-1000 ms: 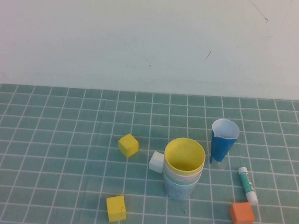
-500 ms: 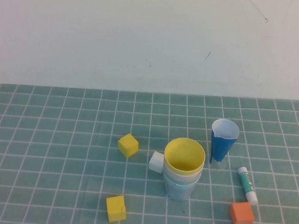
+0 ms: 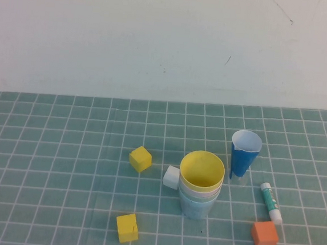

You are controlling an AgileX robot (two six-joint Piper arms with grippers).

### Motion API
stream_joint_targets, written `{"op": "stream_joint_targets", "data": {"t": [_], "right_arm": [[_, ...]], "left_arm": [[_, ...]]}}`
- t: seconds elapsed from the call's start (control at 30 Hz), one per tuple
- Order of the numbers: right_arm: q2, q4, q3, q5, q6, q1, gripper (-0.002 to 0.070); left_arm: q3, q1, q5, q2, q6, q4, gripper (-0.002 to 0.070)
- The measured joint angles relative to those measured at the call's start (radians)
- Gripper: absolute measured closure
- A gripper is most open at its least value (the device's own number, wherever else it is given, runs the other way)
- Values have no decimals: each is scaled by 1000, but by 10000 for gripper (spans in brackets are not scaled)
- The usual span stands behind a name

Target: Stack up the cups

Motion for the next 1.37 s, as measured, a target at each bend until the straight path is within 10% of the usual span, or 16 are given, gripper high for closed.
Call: {"op": "stream_joint_targets", "data": {"t": [0.6,1.37], "right_arm": [[0,0,0,0,0,0,594],[0,0,0,0,0,0,594]], "left_arm": [[523,411,-665,0,-212,50,677],[521,428,-601,2,107,59,677]]}}
